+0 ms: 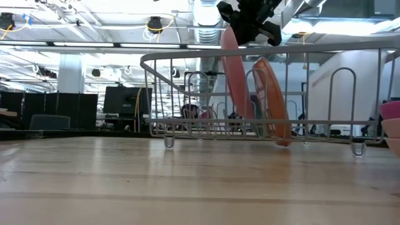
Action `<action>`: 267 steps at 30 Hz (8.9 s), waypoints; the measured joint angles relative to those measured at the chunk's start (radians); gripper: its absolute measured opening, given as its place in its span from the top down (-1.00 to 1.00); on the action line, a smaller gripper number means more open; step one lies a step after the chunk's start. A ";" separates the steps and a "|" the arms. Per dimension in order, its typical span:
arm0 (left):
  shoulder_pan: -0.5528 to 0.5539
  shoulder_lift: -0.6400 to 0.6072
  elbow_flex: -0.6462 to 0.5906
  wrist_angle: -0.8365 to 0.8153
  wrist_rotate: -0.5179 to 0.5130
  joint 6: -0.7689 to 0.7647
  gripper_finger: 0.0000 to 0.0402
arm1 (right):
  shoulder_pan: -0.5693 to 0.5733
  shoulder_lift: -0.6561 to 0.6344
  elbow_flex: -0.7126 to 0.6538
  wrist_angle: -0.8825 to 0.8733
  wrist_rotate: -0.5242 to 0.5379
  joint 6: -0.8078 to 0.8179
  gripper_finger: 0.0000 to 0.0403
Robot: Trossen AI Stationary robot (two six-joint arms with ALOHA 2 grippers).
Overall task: Sort dishes
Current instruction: Put the light pink plate in the dish rack
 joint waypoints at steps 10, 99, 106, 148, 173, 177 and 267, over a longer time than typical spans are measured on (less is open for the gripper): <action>0.000 0.000 -0.001 0.002 0.000 -0.028 -0.04 | 0.000 0.000 0.000 -0.012 0.000 0.033 0.99; 0.661 0.452 -0.153 0.709 1.106 0.393 0.98 | 0.211 0.002 -0.001 -0.049 0.323 0.362 0.95; 0.656 0.452 -0.153 0.709 1.112 0.378 0.98 | 0.209 0.002 -0.001 -0.070 0.320 0.410 0.95; 0.611 0.384 -0.155 0.596 0.867 0.235 0.89 | 0.083 0.001 0.000 0.261 0.338 0.125 0.95; 0.747 0.263 -0.151 0.900 0.937 0.808 0.36 | 0.200 -0.152 -0.001 0.375 0.724 0.227 0.96; 0.822 0.314 -0.111 0.879 1.148 0.840 0.30 | 0.250 -0.231 0.000 0.228 0.803 0.382 0.96; 0.651 0.138 -0.359 0.270 1.019 0.325 0.16 | 0.370 -0.307 0.000 -0.096 0.597 0.855 0.96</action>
